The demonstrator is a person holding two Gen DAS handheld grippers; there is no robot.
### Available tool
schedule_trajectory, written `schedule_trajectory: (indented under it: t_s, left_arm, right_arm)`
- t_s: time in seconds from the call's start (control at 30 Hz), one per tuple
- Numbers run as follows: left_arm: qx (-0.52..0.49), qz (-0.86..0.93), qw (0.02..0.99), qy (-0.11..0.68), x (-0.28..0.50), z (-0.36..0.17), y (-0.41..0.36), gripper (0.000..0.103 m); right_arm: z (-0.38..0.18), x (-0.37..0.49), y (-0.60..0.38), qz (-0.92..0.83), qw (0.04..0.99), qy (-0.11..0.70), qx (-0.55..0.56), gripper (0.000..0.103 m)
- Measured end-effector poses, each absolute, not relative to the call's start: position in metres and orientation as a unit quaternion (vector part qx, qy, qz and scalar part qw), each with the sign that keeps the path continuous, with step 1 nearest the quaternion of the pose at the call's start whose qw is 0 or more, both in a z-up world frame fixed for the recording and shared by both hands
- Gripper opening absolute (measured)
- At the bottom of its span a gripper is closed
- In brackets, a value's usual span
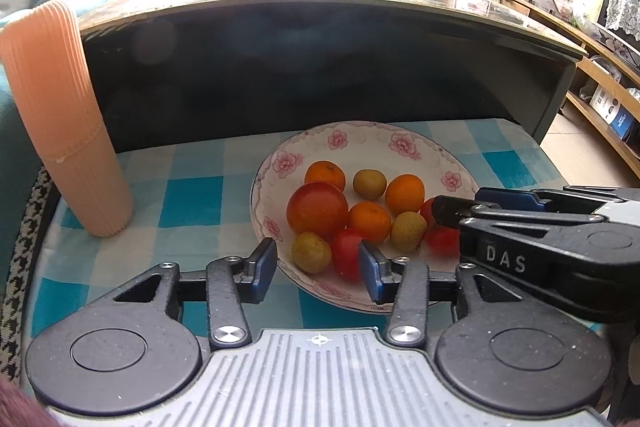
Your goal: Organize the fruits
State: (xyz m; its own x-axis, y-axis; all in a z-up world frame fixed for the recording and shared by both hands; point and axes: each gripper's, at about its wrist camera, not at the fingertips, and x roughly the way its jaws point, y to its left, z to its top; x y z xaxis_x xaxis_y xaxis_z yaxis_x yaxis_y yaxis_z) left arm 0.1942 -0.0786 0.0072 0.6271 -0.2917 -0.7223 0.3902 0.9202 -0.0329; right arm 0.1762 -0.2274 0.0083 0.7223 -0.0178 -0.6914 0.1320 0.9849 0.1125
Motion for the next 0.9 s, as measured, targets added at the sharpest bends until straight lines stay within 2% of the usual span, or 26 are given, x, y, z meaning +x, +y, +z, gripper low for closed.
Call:
schedule_trajectory:
  t_s: [0.13, 0.2, 0.3, 0.4, 0.6, 0.9]
  left_arm:
    - [0.062, -0.182, 0.903, 0.385, 0.192, 0.011, -0.077, 0.073]
    - [0.067, -0.176, 0.906, 0.379, 0.188, 0.014, -0.077, 0.075]
    - [0.077, -0.165, 0.911, 0.37, 0.182, 0.019, -0.077, 0.086]
    - [0.079, -0.154, 0.916, 0.361, 0.175, 0.025, -0.073, 0.088]
    - [0.073, -0.122, 0.927, 0.347, 0.16, 0.04, -0.061, 0.102]
    - [0.067, -0.107, 0.932, 0.339, 0.132, 0.051, -0.054, 0.103]
  right_arm:
    - [0.013, 0.175, -0.23, -0.045, 0.926, 0.365, 0.086, 0.051]
    - [0.017, 0.173, -0.231, -0.046, 0.927, 0.362, 0.088, 0.053]
    - [0.022, 0.169, -0.23, -0.046, 0.928, 0.358, 0.089, 0.053]
    - [0.029, 0.163, -0.231, -0.049, 0.93, 0.354, 0.092, 0.055]
    - [0.045, 0.142, -0.236, -0.054, 0.932, 0.343, 0.099, 0.058]
    - [0.059, 0.096, -0.235, -0.059, 0.931, 0.349, 0.092, 0.062]
